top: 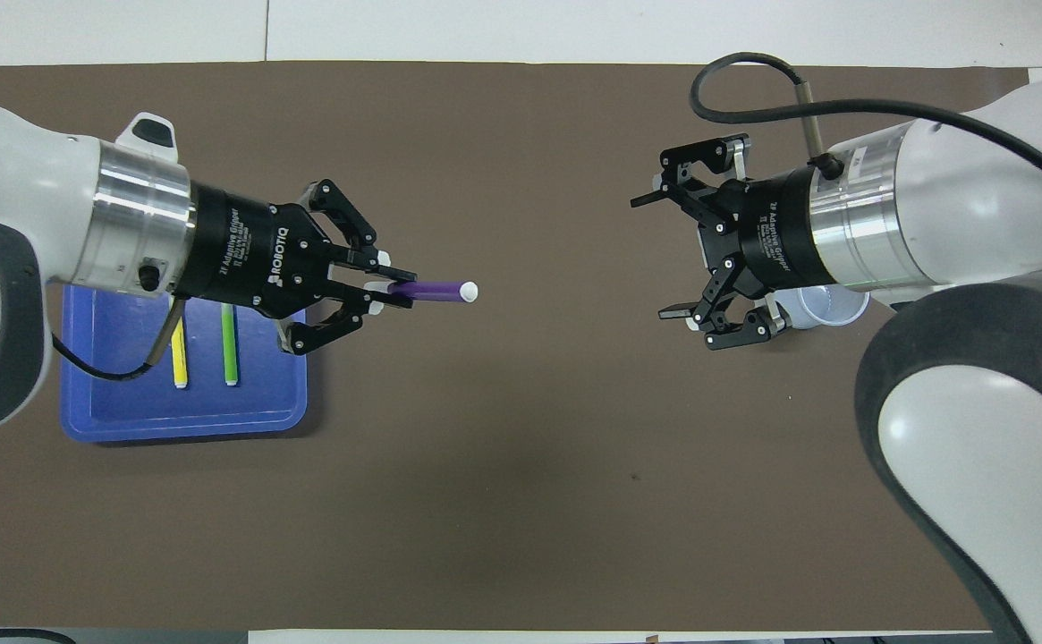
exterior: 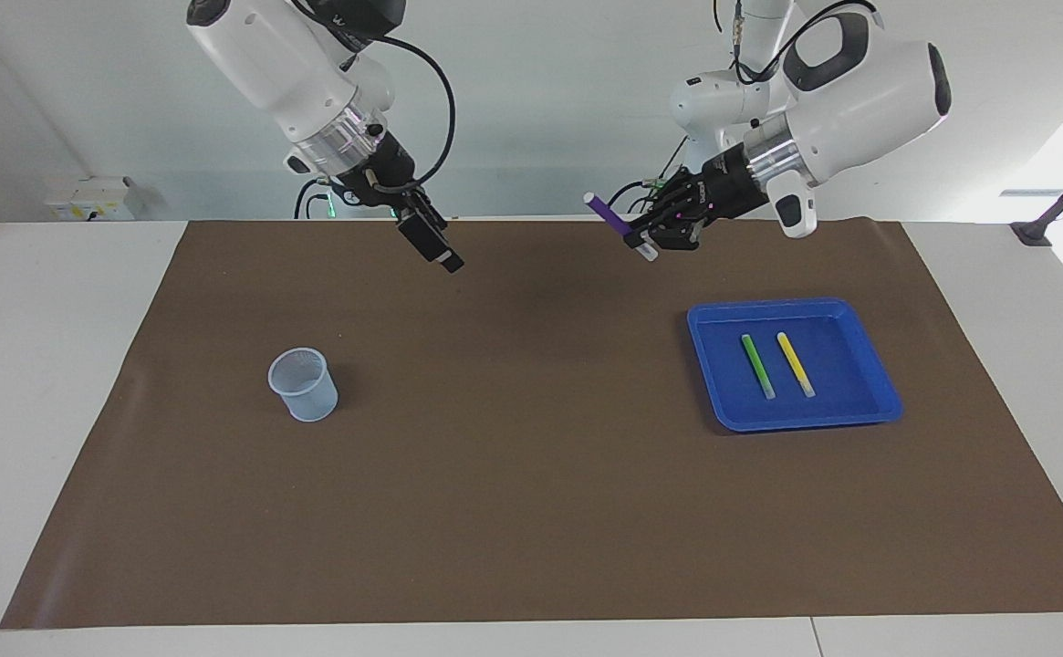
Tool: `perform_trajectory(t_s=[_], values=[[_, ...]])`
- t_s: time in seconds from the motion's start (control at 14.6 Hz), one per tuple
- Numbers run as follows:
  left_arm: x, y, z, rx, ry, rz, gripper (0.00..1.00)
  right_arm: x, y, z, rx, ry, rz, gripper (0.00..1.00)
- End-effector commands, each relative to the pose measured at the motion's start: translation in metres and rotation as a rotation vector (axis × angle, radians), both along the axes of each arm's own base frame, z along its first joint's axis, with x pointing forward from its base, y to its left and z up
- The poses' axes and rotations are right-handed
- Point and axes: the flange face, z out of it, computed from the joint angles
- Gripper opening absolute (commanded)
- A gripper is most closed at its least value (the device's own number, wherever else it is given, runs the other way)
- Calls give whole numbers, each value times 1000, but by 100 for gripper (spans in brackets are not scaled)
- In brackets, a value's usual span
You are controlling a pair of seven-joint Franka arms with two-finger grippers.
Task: Transfer and insert pens with both arms
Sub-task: 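Lift the purple pen with the left gripper while the right gripper approaches, then grasp the pen tip with the right gripper while the left gripper opens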
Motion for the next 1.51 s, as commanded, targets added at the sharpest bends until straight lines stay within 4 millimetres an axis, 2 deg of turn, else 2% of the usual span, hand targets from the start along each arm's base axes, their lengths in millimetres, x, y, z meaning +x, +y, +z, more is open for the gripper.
perform_trajectory(t_s=[0.0,0.14,0.41,0.69,1.03,1.17,1.31,1.44], values=[[-29,-19,-15,-6,14,101,0,-2,20,6,45,-6,-19,100],[-40,-29,-23,-16,38,159,0,-5,28,7,46,-2,-23,100],[-34,-29,-29,-51,107,365,0,-10,50,4,53,-22,-5,99],[-40,-33,-31,-75,112,382,0,-16,73,-1,59,-16,2,99],[-43,-37,-33,-88,114,377,0,-12,78,-3,69,-37,-9,95],[-43,-37,-33,-88,114,375,0,-9,80,-7,67,-38,-12,90],[-43,-37,-32,-89,108,373,0,-8,80,-8,66,-39,-13,80],[-43,-38,-33,-90,100,363,0,-6,82,-2,70,-47,-9,75]])
